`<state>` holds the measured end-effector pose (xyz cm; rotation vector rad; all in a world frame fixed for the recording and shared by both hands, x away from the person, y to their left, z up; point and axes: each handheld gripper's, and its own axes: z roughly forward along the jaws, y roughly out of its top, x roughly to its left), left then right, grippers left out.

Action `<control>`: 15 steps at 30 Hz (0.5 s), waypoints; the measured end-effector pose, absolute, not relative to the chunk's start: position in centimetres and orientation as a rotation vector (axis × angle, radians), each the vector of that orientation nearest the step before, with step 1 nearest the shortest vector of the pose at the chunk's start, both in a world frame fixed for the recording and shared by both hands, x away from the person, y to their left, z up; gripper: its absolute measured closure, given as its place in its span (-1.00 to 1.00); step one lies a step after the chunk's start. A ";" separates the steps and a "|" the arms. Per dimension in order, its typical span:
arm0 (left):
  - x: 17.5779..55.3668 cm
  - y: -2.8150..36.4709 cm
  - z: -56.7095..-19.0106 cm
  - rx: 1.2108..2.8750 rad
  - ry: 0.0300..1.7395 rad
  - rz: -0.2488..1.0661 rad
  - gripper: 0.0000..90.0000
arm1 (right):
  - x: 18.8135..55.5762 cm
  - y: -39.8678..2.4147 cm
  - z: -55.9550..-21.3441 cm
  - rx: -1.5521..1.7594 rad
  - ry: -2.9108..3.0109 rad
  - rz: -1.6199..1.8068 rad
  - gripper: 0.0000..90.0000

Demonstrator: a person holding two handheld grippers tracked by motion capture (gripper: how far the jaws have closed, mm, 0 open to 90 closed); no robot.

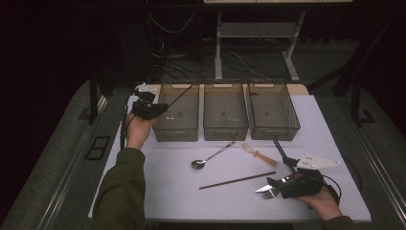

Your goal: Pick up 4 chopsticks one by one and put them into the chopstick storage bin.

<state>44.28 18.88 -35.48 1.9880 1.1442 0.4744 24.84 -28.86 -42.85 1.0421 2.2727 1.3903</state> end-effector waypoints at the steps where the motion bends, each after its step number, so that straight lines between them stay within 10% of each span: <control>1: 44.4 18.8 -35.6 1.992 1.154 0.478 0.91 | 24.8 -28.9 -42.8 1.043 2.272 1.391 -0.95; 15: 45.6 17.8 -37.5 2.082 1.220 0.450 0.91 | 24.8 -29.0 -42.7 1.040 2.263 1.400 -0.95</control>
